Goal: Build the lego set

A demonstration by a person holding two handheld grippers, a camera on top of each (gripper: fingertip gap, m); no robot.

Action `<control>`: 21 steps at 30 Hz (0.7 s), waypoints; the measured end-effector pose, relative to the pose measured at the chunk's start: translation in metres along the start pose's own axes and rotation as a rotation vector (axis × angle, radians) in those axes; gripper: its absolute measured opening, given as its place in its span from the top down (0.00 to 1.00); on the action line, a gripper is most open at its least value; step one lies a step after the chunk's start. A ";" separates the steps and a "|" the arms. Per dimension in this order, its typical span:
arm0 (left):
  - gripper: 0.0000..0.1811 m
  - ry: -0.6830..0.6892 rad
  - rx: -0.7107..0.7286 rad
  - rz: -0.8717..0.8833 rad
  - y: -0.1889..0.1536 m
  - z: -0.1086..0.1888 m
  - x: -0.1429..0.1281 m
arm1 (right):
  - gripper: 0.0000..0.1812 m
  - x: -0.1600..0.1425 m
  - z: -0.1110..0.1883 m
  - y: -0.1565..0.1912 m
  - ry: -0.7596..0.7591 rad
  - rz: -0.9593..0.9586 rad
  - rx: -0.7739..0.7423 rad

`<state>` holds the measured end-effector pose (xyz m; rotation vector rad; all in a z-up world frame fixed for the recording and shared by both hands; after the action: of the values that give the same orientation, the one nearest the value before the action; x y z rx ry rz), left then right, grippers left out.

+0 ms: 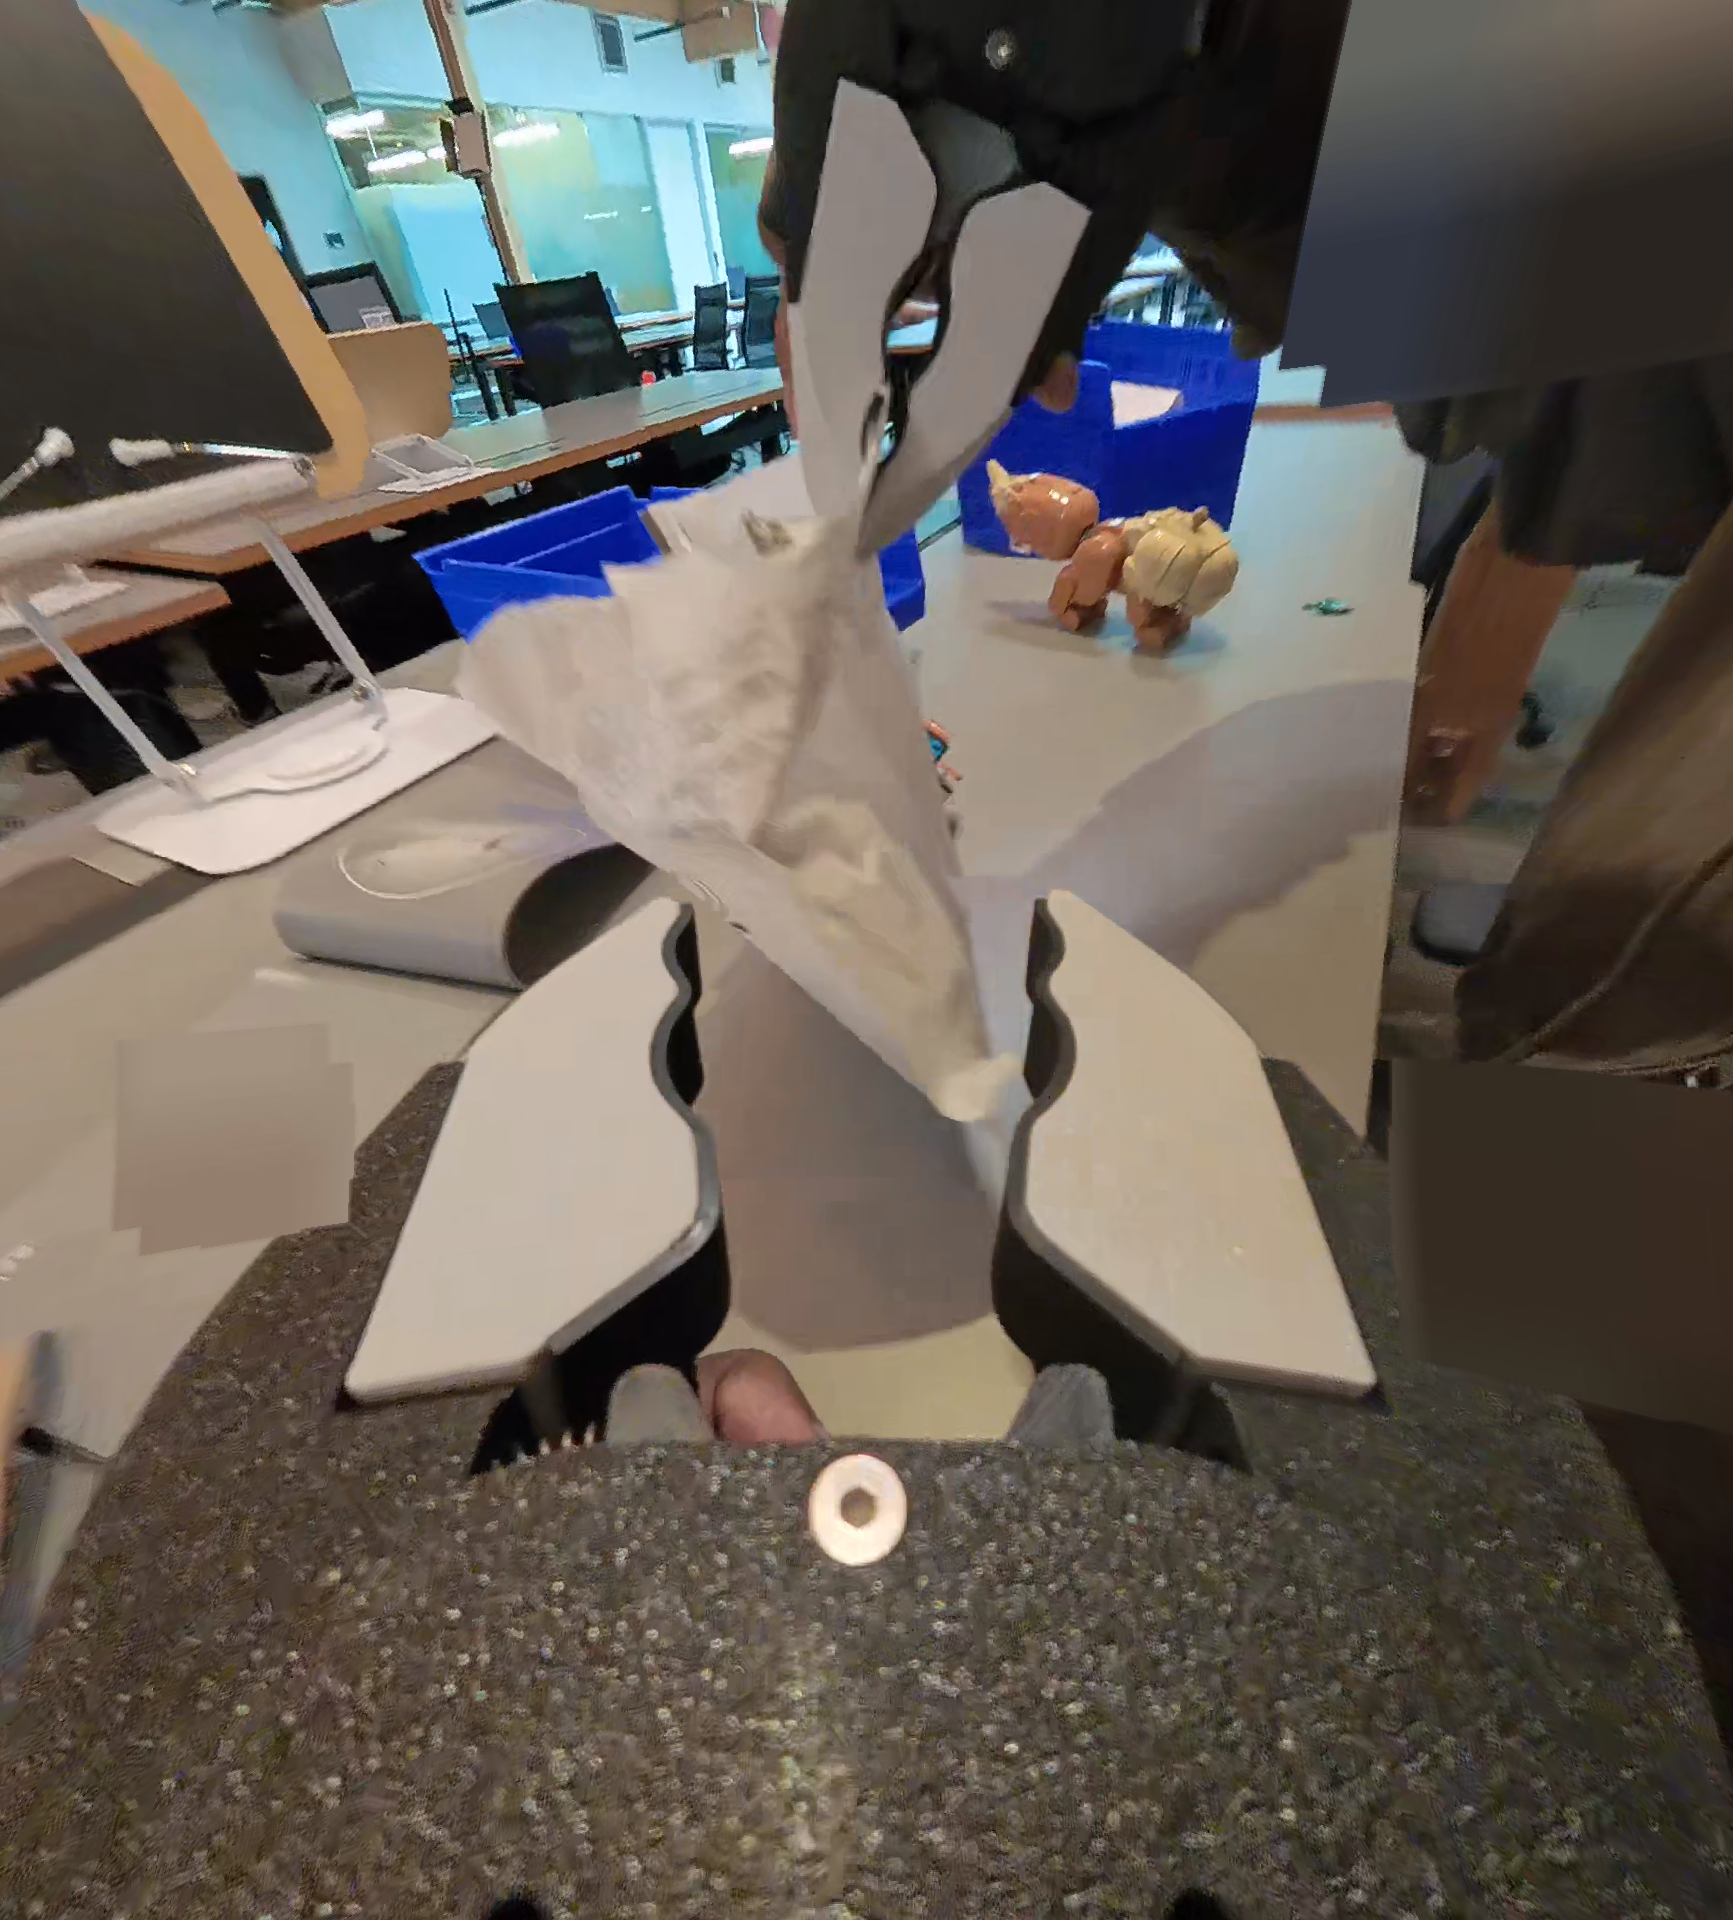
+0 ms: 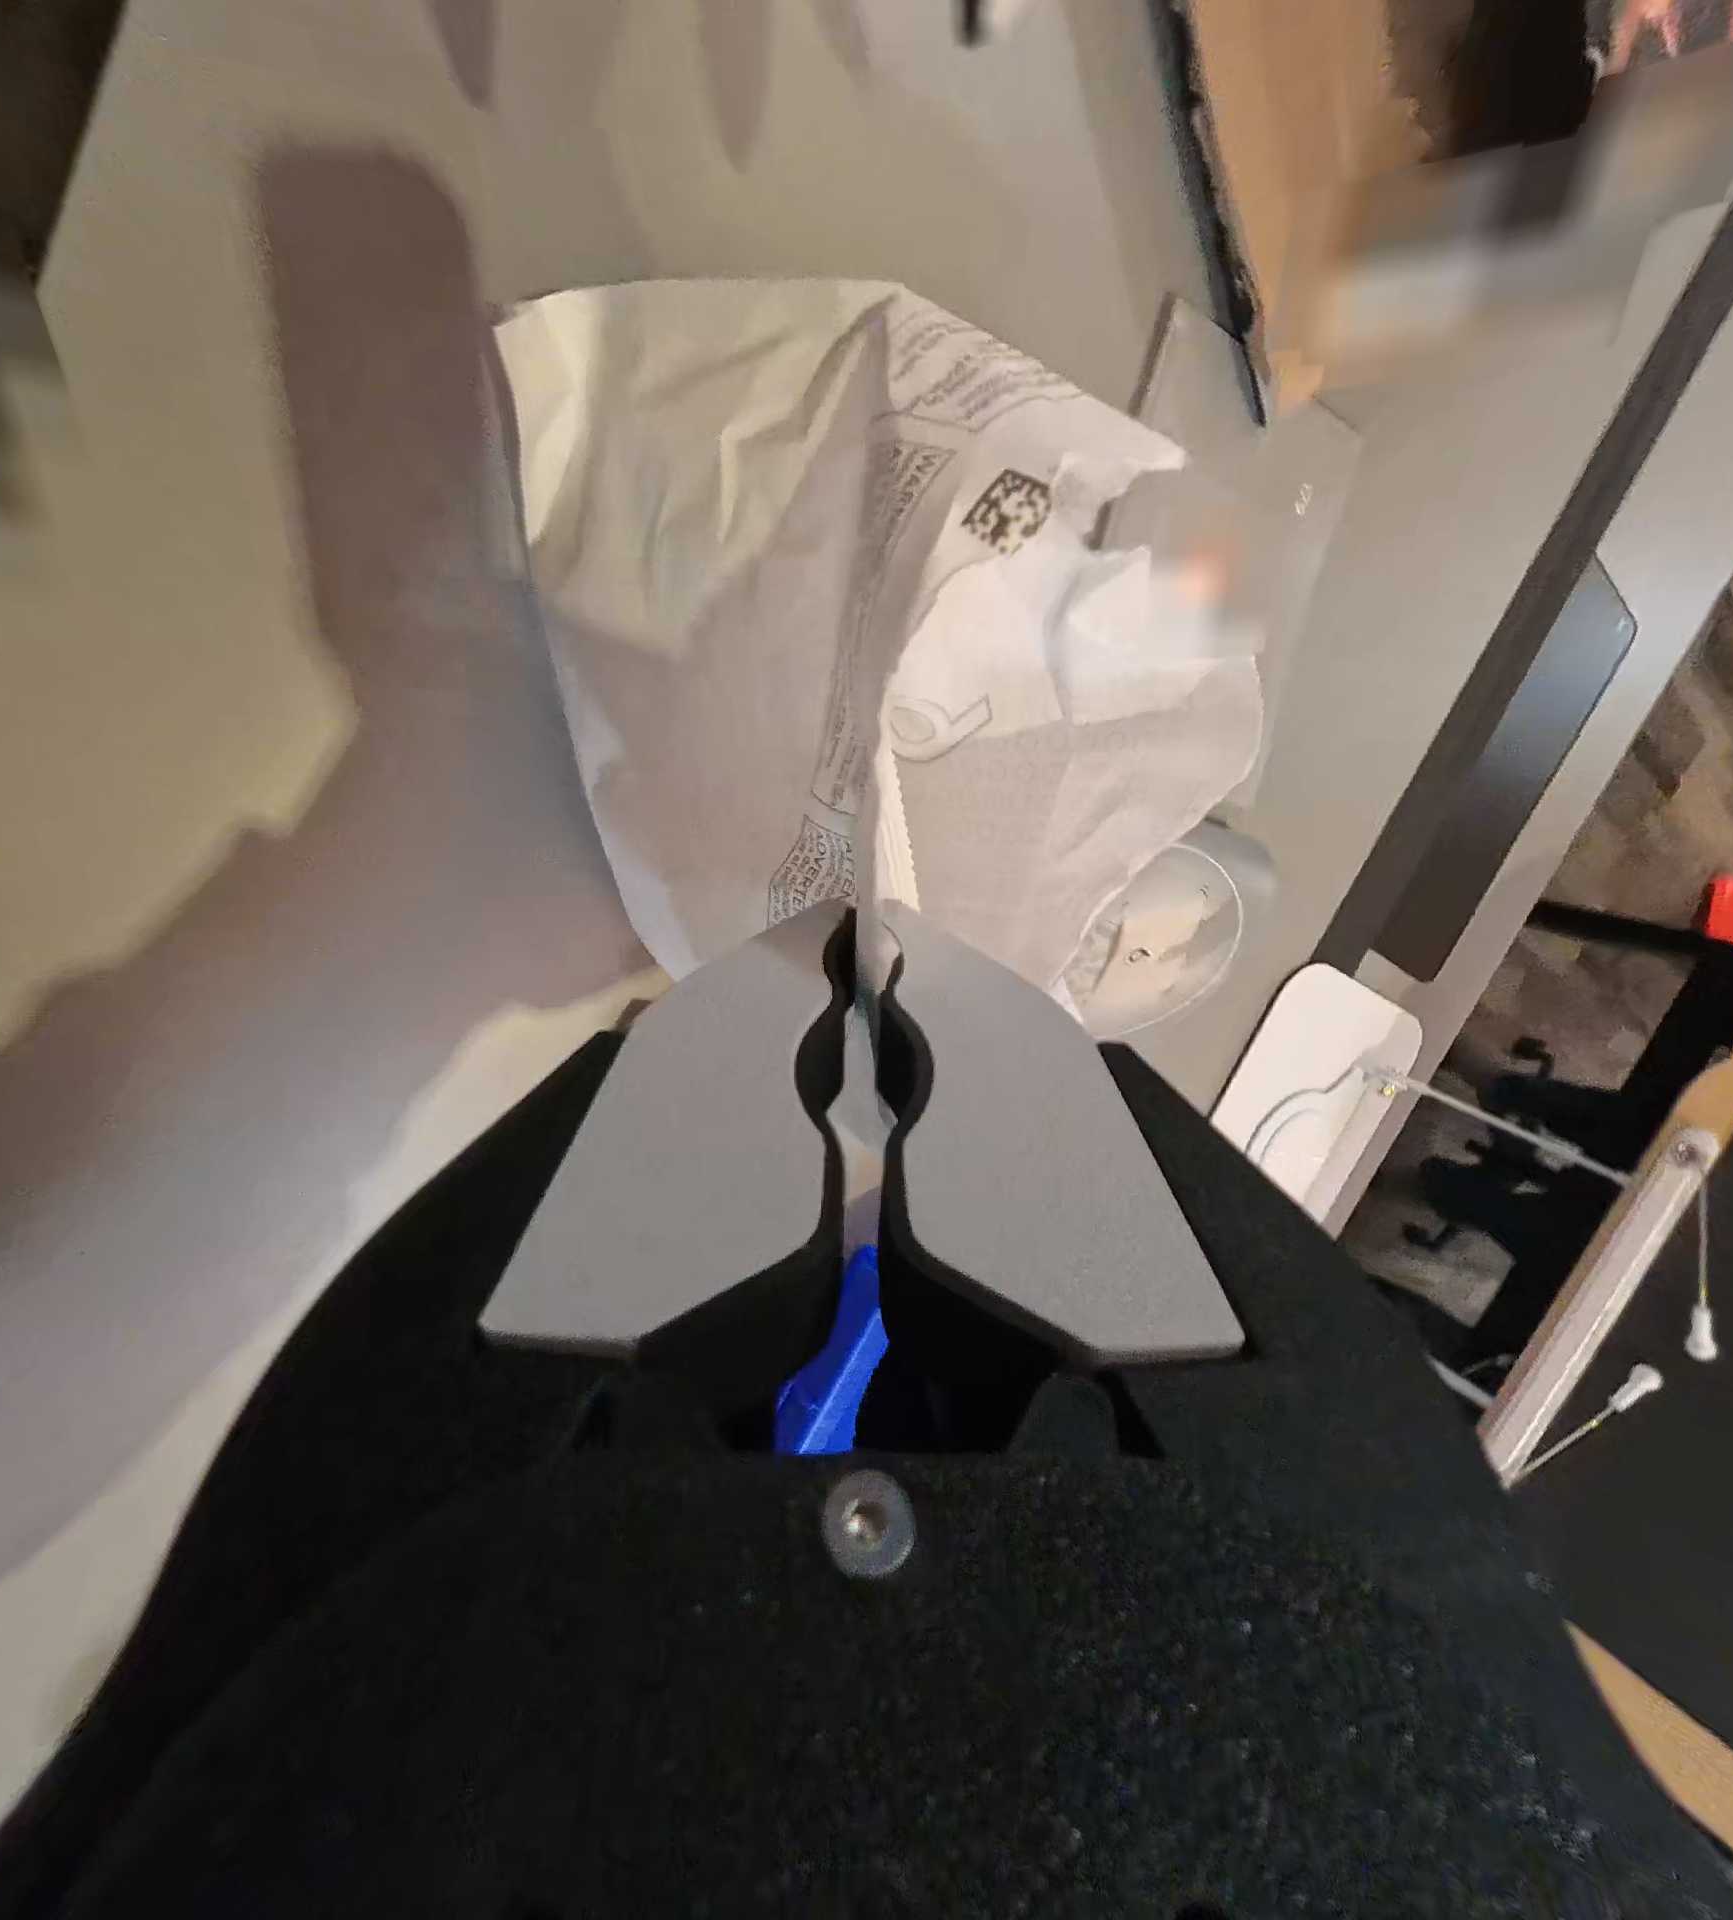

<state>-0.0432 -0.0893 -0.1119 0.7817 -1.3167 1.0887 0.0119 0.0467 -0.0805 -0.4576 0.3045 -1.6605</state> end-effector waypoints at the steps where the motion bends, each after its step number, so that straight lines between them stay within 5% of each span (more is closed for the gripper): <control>1: 0.66 -0.010 0.000 0.038 0.002 0.002 -0.004 | 1.00 0.000 0.001 -0.006 0.001 -0.026 -0.007; 8: 0.60 0.077 0.168 0.400 0.040 -0.009 -0.054 | 1.00 -0.007 0.022 -0.053 0.008 -0.200 -0.126; 12: 0.56 0.118 0.153 0.455 0.044 -0.038 -0.065 | 1.00 -0.009 0.034 -0.070 -0.004 -0.260 -0.153; 16: 0.46 0.003 0.119 0.420 0.050 -0.089 -0.042 | 1.00 -0.003 0.050 -0.083 -0.040 -0.312 -0.194; 21: 0.46 -0.404 0.092 0.536 0.072 -0.120 0.021 | 1.00 -0.001 0.070 -0.088 -0.119 -0.360 -0.236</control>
<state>-0.0698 0.0495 -0.1172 0.7604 -1.8991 1.4699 -0.0332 0.0647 0.0211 -0.8240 0.3462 -1.9458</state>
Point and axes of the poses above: each gripper's, where its closed fingertips meet, z back along the fingers, x out of its top, y = z × x across the jaws, the point moved 2 cm from there along z, back along the fingers, and after that the axes turned 12 degrees about z, right-handed, at the moved point
